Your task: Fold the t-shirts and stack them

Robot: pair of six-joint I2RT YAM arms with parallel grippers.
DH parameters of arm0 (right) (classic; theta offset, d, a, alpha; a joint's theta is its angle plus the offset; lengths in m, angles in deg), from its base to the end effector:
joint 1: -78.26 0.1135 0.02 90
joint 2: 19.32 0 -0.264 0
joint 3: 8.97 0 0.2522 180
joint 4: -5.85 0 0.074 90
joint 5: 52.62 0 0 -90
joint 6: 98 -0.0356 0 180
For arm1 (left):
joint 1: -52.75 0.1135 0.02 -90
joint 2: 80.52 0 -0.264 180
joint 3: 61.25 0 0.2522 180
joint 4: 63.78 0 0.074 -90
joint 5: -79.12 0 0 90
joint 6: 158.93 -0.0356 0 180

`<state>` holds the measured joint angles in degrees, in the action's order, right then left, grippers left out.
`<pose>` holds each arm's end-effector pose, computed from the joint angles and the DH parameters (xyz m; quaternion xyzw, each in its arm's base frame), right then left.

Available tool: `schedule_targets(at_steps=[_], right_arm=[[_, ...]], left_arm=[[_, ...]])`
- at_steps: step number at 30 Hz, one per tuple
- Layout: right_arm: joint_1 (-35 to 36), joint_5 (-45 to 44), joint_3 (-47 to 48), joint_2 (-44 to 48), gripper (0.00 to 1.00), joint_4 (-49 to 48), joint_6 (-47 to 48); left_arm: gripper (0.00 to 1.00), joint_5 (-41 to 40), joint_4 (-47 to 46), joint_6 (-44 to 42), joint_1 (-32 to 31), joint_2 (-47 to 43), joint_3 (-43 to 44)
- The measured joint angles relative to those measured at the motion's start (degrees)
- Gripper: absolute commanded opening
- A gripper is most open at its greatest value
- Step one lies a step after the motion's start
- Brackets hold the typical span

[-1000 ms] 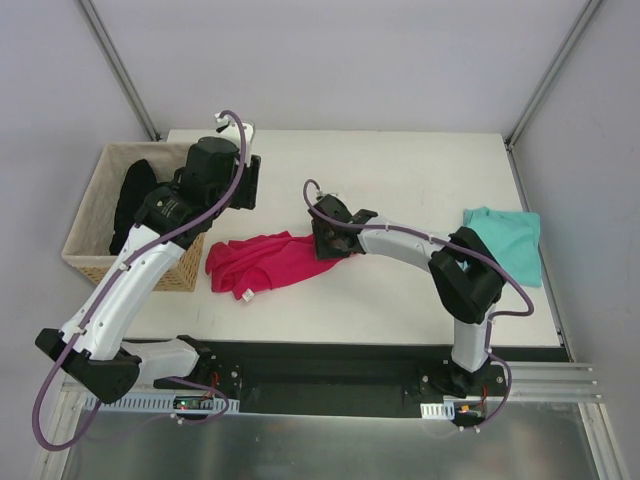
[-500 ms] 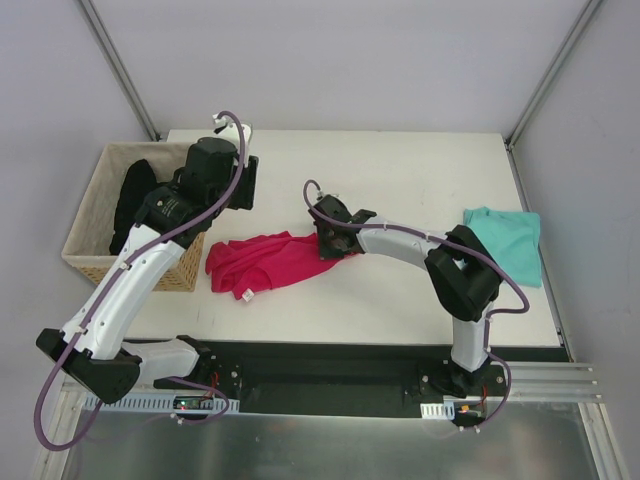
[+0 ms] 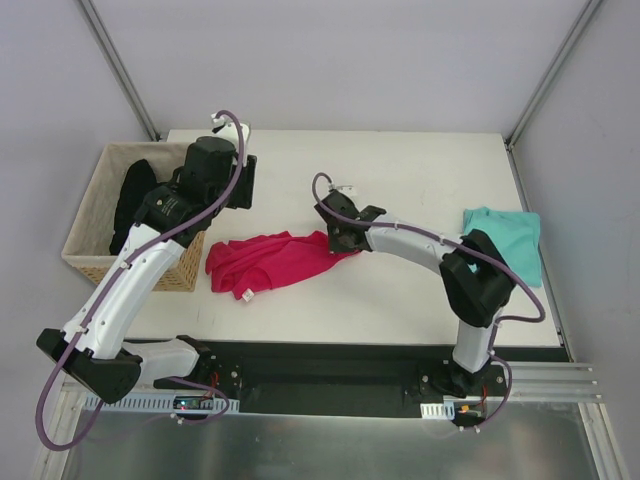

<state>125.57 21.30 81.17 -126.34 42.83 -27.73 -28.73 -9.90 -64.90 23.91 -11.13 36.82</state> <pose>0.2801 0.2891 0.2053 -0.1822 0.9245 0.0588 0.3295 0.2207 -0.1091 0.4357 0.0980 0.8325 -0.0241 0.5448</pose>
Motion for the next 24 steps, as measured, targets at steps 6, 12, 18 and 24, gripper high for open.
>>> schedule_targets(at_steps=[6,12,18,24], right_arm=[[-0.3,-9.7,2.9,9.3,0.01,7.2,0.3],[-1.0,-17.8,10.8,17.0,0.01,11.3,2.1],[-1.7,-22.8,14.8,21.6,0.01,14.9,6.0],[-2.5,-26.9,18.5,22.3,0.01,16.0,11.8]], left_arm=[[0.46,0.4,0.0,0.0,0.9,0.0,0.0],[0.45,1.1,-0.2,0.0,1.3,0.0,0.0],[0.45,1.5,-0.4,0.0,1.6,0.0,-0.3],[0.45,2.7,-0.4,0.1,1.6,0.0,-1.2]])
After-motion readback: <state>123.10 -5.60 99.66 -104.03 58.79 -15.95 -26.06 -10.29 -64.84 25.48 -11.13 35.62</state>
